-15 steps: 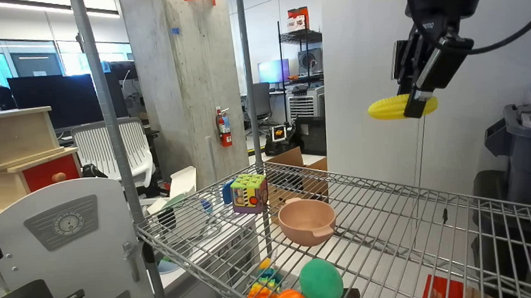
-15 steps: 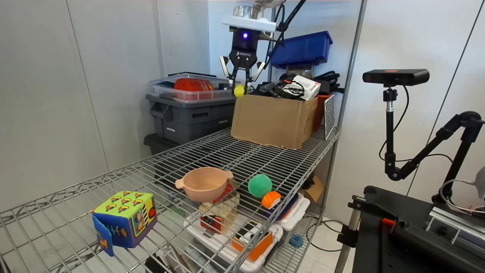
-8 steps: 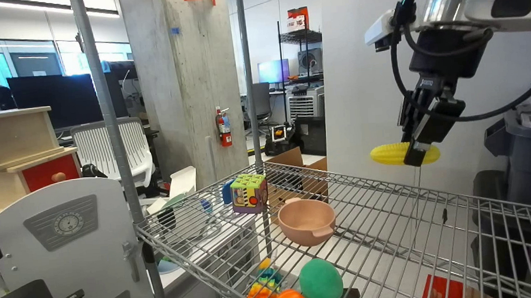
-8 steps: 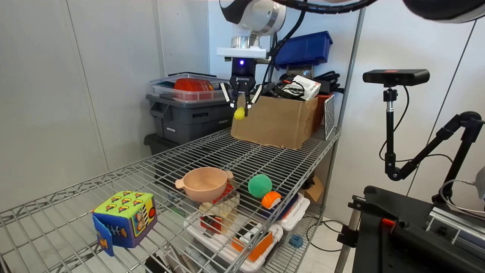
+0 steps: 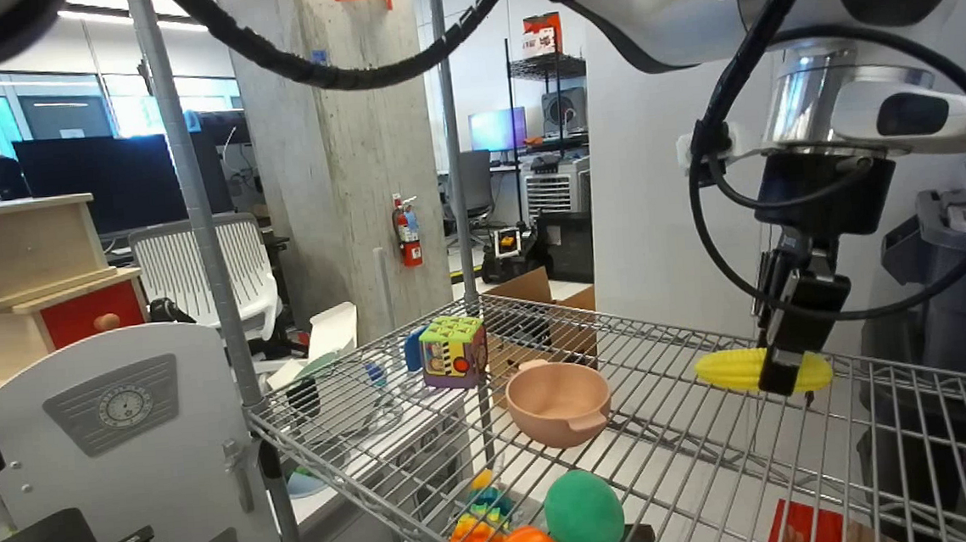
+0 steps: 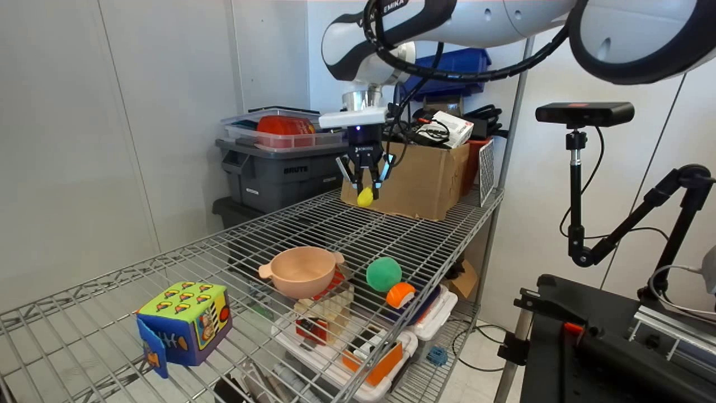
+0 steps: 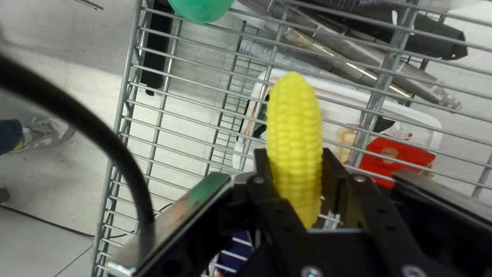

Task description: Move the corn to the right.

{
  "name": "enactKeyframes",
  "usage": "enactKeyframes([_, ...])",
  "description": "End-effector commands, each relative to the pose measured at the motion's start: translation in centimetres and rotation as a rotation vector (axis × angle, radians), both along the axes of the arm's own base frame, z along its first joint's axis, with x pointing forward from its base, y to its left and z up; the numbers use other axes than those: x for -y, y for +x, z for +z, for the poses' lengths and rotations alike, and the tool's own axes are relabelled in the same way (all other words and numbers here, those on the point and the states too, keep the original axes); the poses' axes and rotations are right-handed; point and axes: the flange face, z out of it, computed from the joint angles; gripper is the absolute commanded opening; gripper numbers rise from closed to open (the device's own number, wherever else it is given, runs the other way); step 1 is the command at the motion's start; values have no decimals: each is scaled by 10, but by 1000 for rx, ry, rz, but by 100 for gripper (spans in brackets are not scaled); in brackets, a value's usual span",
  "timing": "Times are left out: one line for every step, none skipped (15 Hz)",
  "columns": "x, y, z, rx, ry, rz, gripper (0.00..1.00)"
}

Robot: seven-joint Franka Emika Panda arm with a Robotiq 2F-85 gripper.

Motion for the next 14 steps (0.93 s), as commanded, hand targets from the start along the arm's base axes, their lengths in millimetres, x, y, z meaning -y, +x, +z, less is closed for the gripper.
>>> enactKeyframes([3,-4,-17,-46,-69,-59,10])
enactKeyframes([3,-5,-23,-59,-73,-66,10])
enactKeyframes([4,-7,-28,-68,-78,-76,10])
enactKeyframes([5,-9,-34,-77,-79,-82,10])
enactKeyframes([5,-10,-38,-85,-84,-89,10])
enactKeyframes([5,-11,-42,-91,-89,-94,10])
enactKeyframes([5,-12,-45,-95,-87,-100,10])
enactKeyframes([4,-12,-48,-99,-81,-104,10])
enactKeyframes([3,-13,-50,-104,-77,-109,60])
enactKeyframes([2,-13,-51,-100,-74,-112,61])
enactKeyframes([1,-13,-53,-102,-72,-115,66])
enactKeyframes([0,-12,-54,-101,-70,-115,74])
enactKeyframes([0,-12,-54,-102,-68,-117,81])
enactKeyframes([-1,-12,-54,-102,-65,-119,89])
